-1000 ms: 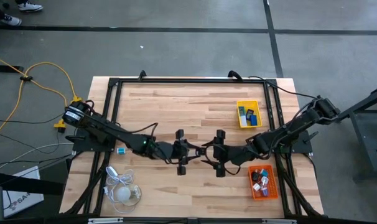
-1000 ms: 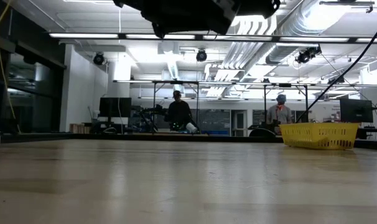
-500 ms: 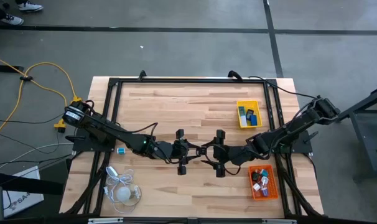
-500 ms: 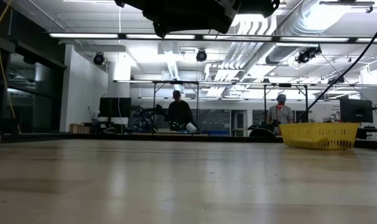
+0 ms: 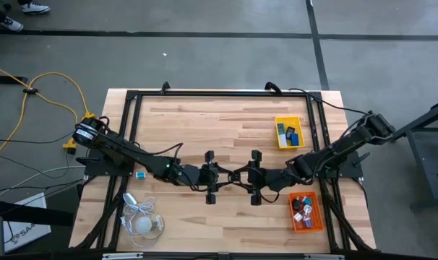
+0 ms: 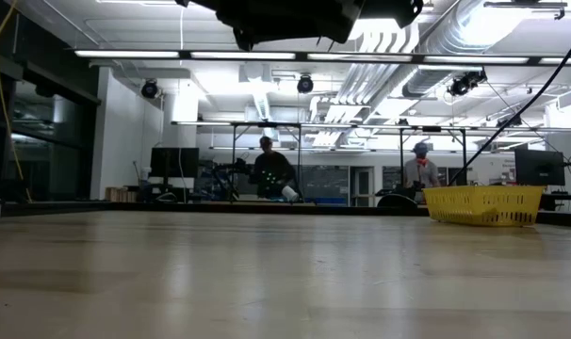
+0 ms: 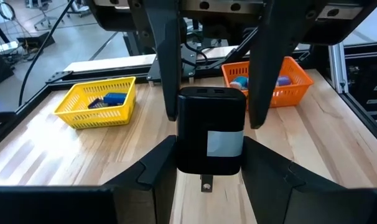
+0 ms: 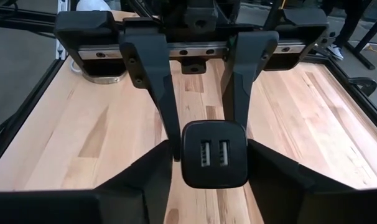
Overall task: Pick & Place Office items
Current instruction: Put the black charger adapter into the orange bin
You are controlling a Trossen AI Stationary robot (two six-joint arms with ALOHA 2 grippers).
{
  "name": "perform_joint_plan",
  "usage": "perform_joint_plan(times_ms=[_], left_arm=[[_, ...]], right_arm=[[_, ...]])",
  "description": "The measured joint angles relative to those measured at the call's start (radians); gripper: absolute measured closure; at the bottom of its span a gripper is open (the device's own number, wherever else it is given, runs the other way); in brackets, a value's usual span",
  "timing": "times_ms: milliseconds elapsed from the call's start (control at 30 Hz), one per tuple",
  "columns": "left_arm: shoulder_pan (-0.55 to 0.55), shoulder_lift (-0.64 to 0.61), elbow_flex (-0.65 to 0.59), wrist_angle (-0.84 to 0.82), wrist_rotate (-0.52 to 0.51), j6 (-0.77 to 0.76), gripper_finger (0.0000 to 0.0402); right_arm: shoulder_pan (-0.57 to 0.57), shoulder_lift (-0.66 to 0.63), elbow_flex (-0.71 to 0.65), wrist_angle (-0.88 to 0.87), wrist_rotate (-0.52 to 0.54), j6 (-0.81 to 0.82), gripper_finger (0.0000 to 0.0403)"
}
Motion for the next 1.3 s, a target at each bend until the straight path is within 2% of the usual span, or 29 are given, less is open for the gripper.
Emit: perform_joint_plan(times_ms=[367,1000,1300], left_arm=[[0.000,0.000,0.000,0.000,0.001,0.003,0.0254],[-0.003,0.000,0.000,-0.001,0.001,-0.038,0.0252],[-0.023,0.000,0.000,0.010,-0.006,0.003,0.0198]], right_arm=[[0.000,0.000,0.000,-0.001,0.000,0.000,0.0265],[0.000,0.000,0.000,0.000,-0.024,0.001,0.0269],[0.001,0.000,0.000,-0.005,-0.027,0.010,0.0269]])
